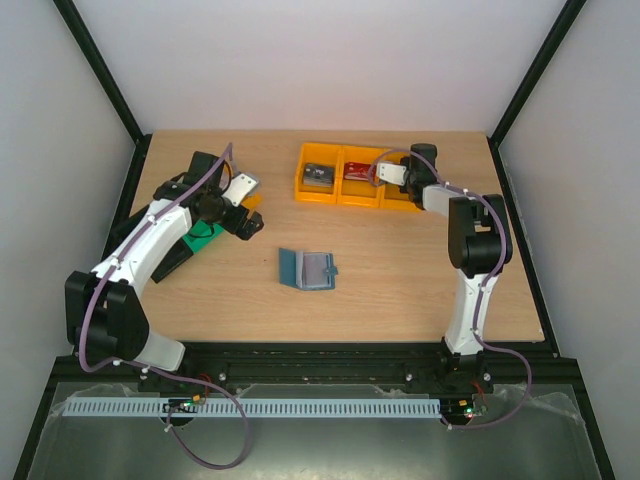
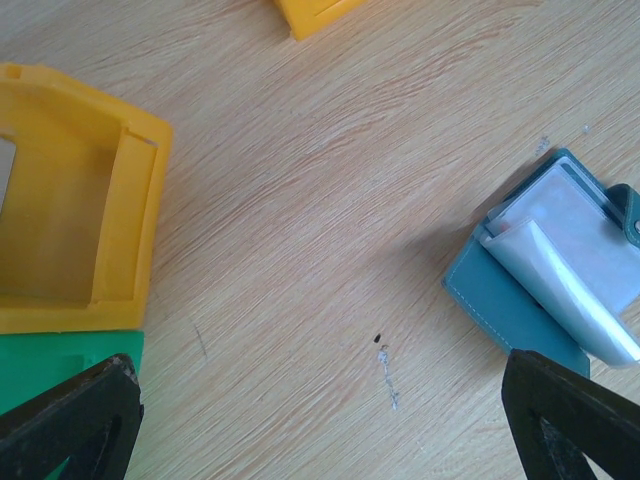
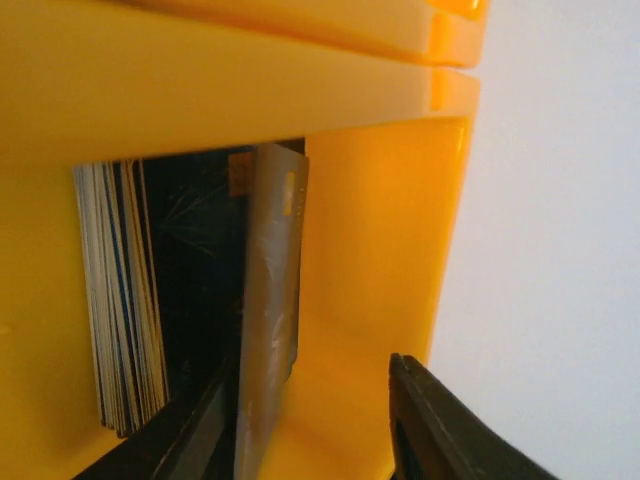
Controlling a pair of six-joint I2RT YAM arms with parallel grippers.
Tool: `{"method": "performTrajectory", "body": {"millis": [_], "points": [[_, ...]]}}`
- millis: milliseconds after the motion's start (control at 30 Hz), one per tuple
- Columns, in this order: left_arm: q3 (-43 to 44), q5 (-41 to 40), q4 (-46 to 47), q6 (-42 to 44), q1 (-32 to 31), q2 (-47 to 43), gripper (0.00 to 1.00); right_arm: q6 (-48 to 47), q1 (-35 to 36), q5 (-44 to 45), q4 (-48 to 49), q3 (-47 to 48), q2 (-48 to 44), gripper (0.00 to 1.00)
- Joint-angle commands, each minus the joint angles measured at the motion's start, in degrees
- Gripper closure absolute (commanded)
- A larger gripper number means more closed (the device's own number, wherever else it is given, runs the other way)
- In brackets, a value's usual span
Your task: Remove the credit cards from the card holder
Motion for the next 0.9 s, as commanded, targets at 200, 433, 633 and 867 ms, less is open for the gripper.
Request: {"method": "performTrajectory", "body": {"millis": [200,433,633,867], "points": [[1.17,-0.34,-0.26,-0.07,0.36,-0.54,0.01,-1.53,-0.18,1.48,3.83,-1.73,-3.04,0.34],[0.60,-0.01,-0.29,0.26,0.37,-1.53,0.01,4.96,-0.26,-4.52,1.43,-3.20,-9.16,0.24],[-0.10,0.10,-0.14,0.57,0.37,-2.83,0.01,10.57,-0.46,-8.99,0.88,-4.42,-12.07,0.21],[-0.76,1.04,0.20,0.57,0.37,-3.64,0.01,61.05,-0.68,-5.94,2.90,4.90,-12.32,0.23]]}}
